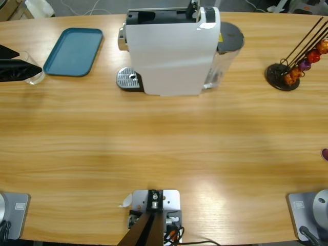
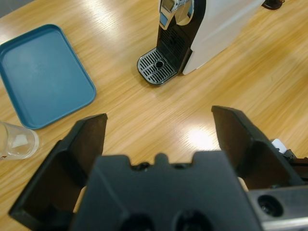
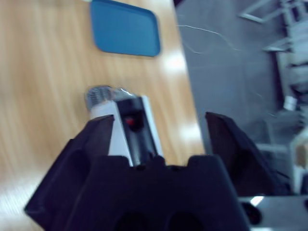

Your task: Pour coffee

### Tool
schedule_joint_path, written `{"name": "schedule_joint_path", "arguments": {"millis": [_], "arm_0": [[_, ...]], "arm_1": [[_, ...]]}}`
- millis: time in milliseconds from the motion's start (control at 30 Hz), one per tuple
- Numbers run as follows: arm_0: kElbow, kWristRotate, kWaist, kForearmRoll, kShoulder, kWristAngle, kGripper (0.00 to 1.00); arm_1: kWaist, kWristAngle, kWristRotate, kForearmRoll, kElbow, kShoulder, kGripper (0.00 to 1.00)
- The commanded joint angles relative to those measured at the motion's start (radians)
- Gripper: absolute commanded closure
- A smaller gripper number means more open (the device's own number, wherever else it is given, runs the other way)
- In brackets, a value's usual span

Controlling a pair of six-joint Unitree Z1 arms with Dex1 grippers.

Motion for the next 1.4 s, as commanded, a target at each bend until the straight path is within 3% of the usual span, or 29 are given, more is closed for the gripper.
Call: {"name": "schedule_joint_path", "arguments": {"millis": [33, 133, 233, 300, 367, 500, 567, 700, 900, 1400], "arm_0": [[0.031, 0.003, -0.002, -0.006, 0.008, -0.022, 0.064], [0.032, 0.004, -0.006, -0.007, 0.008, -0.025, 0.066], [0.033, 0.004, -0.006, -0.006, 0.002, -0.027, 0.093], [0.036, 0.004, -0.006, -0.006, -0.007, -0.027, 0.101], [0.037, 0.004, -0.006, -0.005, -0.011, -0.027, 0.101], [0.036, 0.004, -0.006, -0.006, -0.011, -0.027, 0.101], [0.036, 0.004, -0.006, -0.006, -0.010, -0.029, 0.101], [0.036, 0.004, -0.006, -0.006, -0.007, -0.029, 0.101], [0.035, 0.004, -0.006, -0.007, 0.000, -0.030, 0.101], [0.031, 0.004, -0.006, -0.023, 0.030, -0.030, 0.101]], "arm_1": [[0.035, -0.400, 0.162, 0.189, 0.051, -0.152, 1.000], [0.030, -0.418, 0.359, 0.154, 0.070, -0.223, 1.000], [0.005, -0.393, 0.526, -0.009, 0.206, -0.325, 1.000], [-0.022, -0.288, 0.555, -0.072, 0.263, -0.360, 1.000], [-0.025, -0.257, 0.578, -0.163, 0.340, -0.392, 1.000], [-0.025, -0.122, 0.624, -0.498, 0.633, -0.470, 1.000], [-0.025, -0.096, 0.640, -0.490, 0.666, -0.439, 1.000], [-0.019, -0.185, 0.684, -0.594, 0.796, -0.389, 1.000], [-0.011, -0.483, 0.697, -0.669, 0.872, -0.342, 1.000], [-0.011, -0.590, 0.603, -0.830, 0.795, -0.178, 1.000]]}}
